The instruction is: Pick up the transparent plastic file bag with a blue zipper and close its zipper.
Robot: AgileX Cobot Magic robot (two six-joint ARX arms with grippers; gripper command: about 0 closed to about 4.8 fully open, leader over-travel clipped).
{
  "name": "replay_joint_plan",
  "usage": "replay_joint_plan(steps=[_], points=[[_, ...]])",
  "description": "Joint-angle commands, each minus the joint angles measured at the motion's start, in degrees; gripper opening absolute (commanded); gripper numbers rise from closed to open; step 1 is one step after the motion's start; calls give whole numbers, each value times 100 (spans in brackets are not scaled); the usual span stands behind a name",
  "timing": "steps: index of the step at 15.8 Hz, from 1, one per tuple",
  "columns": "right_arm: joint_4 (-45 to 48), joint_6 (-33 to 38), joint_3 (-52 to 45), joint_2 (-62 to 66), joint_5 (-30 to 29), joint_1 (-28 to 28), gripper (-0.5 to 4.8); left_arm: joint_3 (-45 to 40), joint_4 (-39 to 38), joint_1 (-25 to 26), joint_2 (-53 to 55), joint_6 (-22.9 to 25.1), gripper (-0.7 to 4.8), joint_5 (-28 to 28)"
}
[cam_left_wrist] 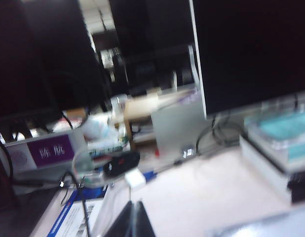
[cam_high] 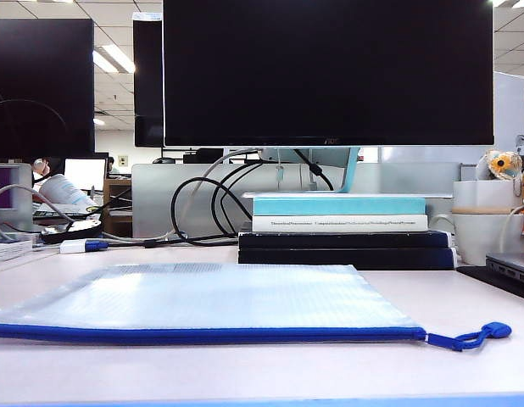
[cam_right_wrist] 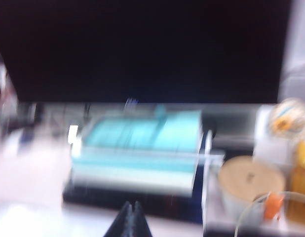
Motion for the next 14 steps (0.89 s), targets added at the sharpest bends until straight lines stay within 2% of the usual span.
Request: replay_joint_plan(steps=[1,2,4,5,7,10,12,14], points=[[1438,706,-837,-785,313,2,-4,-354,111,13,-459,-680,-6,7],[1965,999,-1113,-896,140,15,-4,-459,81,11,-455,-675,-6,4],[2616,1060,-1600,-1034,87,72,-4,-721,166,13,-455,-798,-6,2],[2741,1064,-1786,-1121,96,70,-4,-835,238,13,-455,-981,-6,31],[2811,1062,-2122,-1423,142,70,-4,-1036,352,13,-455,-999,-6,144],[1681,1060,-2505,-2446,719,68,-4,-1165,356,13,-455,-1147,-6,151],[1523,988,-2651,-2465,787,72,-4,-1279,570,13,-455,-1178,-6,153],[925,708,-2712,-2461,1414,72,-4,-1735,1073,13,-455,-1394,-6,286]])
